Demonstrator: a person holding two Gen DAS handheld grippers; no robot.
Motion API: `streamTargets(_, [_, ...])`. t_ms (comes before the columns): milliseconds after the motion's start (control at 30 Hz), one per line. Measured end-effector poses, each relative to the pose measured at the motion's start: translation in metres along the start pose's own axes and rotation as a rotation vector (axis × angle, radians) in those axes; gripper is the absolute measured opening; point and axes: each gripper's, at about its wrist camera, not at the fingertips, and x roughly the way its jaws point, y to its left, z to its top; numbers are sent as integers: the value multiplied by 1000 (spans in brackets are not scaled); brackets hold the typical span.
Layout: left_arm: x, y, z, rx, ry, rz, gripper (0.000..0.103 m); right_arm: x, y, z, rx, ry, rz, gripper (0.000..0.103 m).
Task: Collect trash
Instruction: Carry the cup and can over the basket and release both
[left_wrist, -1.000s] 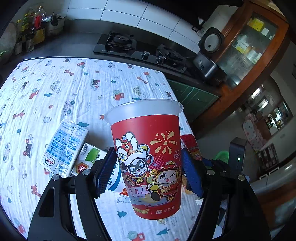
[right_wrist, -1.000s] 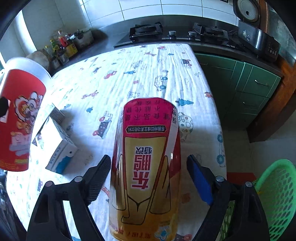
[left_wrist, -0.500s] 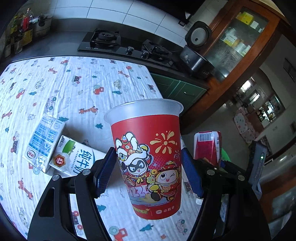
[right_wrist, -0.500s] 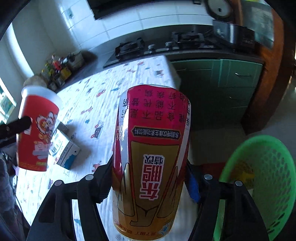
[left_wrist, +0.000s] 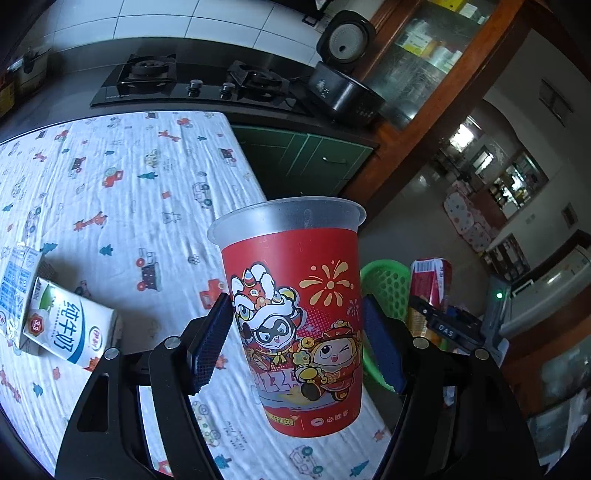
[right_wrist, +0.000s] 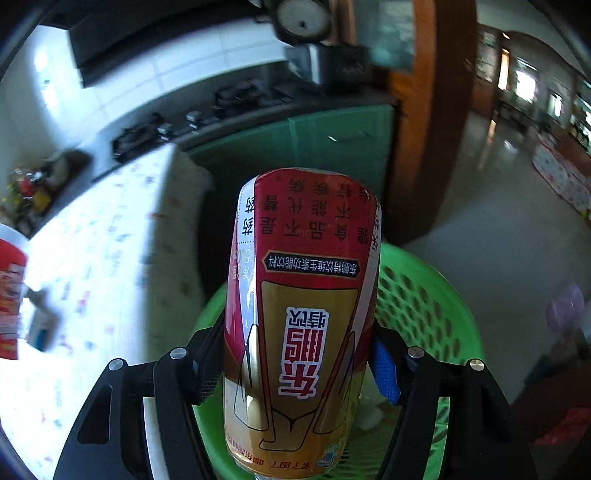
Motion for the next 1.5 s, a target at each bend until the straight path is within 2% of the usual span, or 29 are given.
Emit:
streamTargets(267, [26,-31,0,51,38,-20,70,58,-34,-20,24,105,-68,64])
streamTargets(367, [34,-41,0,66,50,-28,70,69,-39,-20,46,139,-58,68])
streamTargets(400, [36,-44,0,72,52,-32,70,66,-41,-21,54,127,-56,77])
streamTargets(467, [41,-52,-1,82,62,-42,69,59,-42,-20,52,99,-61,81])
streamTargets(633, [55,-78,-7,124,87,-74,69,39,-40,-22,23,68,-78,81])
streamTargets(1067, [111,-131,-19,181,173,-113,70,-70,-50,-60,-16,-85,-76,82])
streamTargets(1267, [142,-152,-27,212,200,-110,71,-88,-56,-84,-6,-105,-49,83])
streamTargets(1500, [155,-161,-34,232,215,-132,72,-93,-55,-98,-3,-104,-33,83])
